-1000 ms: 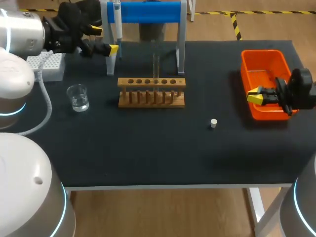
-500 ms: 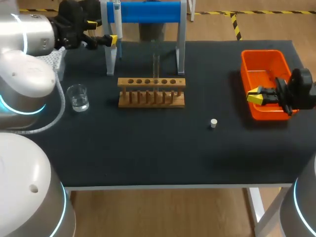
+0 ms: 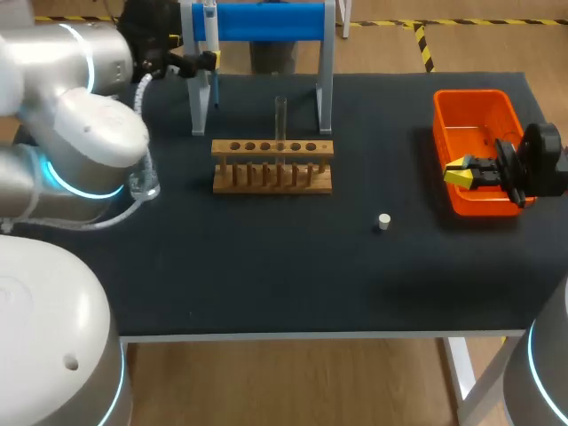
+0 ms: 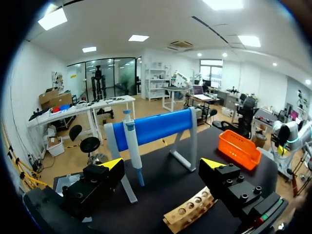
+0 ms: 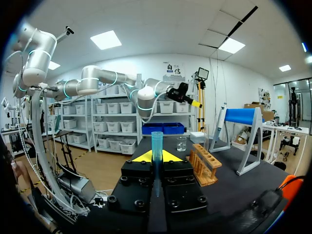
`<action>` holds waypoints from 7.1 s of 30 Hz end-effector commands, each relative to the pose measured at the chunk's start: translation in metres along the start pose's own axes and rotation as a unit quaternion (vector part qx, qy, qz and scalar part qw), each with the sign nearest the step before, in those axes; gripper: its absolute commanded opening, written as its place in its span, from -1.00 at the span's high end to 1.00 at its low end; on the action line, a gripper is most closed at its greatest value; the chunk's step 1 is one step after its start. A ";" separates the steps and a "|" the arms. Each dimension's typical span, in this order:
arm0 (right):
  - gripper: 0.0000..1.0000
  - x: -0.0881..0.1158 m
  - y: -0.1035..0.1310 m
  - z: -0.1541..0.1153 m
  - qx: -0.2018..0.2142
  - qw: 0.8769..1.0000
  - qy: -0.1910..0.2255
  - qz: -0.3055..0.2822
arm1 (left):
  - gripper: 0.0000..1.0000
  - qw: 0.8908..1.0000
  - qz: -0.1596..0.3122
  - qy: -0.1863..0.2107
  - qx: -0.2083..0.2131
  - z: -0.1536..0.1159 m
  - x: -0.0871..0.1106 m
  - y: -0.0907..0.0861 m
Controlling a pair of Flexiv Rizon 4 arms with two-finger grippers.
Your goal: Invert the test tube, pick up the pipette, mount the tip to pipette, aspirate from beaker and dispense into the tube, eject the tip, return the pipette, and cap with the stopper.
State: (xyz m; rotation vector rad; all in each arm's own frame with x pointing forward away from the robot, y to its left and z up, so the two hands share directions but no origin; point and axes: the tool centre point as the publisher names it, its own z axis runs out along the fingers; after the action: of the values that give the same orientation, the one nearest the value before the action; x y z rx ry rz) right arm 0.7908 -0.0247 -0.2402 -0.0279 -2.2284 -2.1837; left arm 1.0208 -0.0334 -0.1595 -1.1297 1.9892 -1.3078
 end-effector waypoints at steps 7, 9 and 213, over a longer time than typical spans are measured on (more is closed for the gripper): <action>1.00 0.000 0.000 0.000 0.001 1.000 0.000 0.000 | -1.00 0.992 -0.019 -0.123 0.014 0.022 -0.002 -0.005; 1.00 0.000 0.000 0.000 0.001 1.000 0.000 0.000 | -1.00 0.991 -0.027 -0.129 0.019 0.025 -0.004 -0.006; 1.00 0.000 0.000 0.000 0.001 1.000 0.000 0.000 | 1.00 0.963 -0.046 -0.241 0.109 0.129 -0.079 -0.042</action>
State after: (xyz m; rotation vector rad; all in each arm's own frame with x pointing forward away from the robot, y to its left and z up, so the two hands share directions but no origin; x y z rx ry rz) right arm 0.7908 -0.0247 -0.2402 -0.0278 -2.2283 -2.1837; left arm 1.1760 -0.0397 -0.1812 -1.2941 1.4131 -1.1303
